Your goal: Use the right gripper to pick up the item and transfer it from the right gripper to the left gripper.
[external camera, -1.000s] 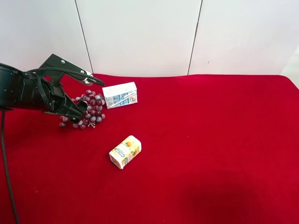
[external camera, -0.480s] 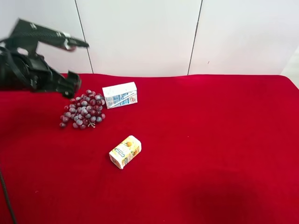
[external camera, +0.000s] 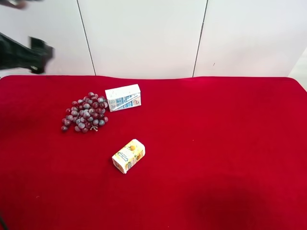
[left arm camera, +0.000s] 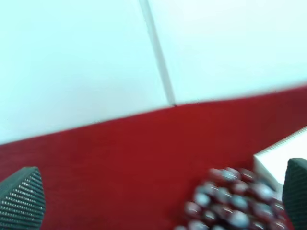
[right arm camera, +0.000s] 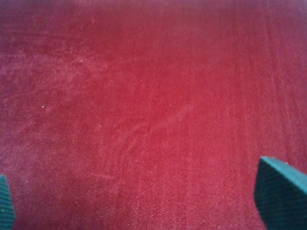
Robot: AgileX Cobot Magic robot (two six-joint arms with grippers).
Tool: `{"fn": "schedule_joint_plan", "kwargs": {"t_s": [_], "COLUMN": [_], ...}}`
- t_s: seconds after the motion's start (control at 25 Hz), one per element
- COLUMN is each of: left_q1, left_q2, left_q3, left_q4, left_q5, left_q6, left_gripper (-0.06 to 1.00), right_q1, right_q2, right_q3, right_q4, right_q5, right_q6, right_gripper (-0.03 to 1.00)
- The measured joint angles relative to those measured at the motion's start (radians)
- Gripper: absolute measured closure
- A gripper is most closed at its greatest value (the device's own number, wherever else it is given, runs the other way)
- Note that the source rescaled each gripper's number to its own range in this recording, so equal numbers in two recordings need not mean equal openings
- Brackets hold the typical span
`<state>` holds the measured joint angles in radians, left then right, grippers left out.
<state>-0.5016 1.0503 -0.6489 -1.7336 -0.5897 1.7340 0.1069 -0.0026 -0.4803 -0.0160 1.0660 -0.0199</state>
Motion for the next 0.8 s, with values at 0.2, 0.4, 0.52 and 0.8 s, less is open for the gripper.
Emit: {"fn": "schedule_joint_plan", "kwargs": {"t_s": [0.2, 0.4, 0.52, 0.8], "left_q1": [0.003, 0.003, 0.003, 0.003], "left_q2": [-0.119, -0.154, -0.154, -0.154], "left_q3": [0.000, 0.000, 0.000, 0.000], "left_q4": [-0.001, -0.001, -0.001, -0.001], "left_q5": [-0.089, -0.114, -0.117, -0.119], "left_q6": [0.058, 0.108, 0.116, 0.117], "left_gripper": [-0.05, -0.05, -0.05, -0.05], "right_q1": [0.000, 0.000, 0.000, 0.000], "right_q2": [0.000, 0.000, 0.000, 0.000], "right_q3": [0.000, 0.000, 0.000, 0.000], "right_q4": [0.000, 0.000, 0.000, 0.000], "right_q5": [0.000, 0.000, 0.000, 0.000], "right_q6": [0.000, 0.000, 0.000, 0.000], "right_gripper": [-0.02, -0.02, -0.02, -0.02]}}
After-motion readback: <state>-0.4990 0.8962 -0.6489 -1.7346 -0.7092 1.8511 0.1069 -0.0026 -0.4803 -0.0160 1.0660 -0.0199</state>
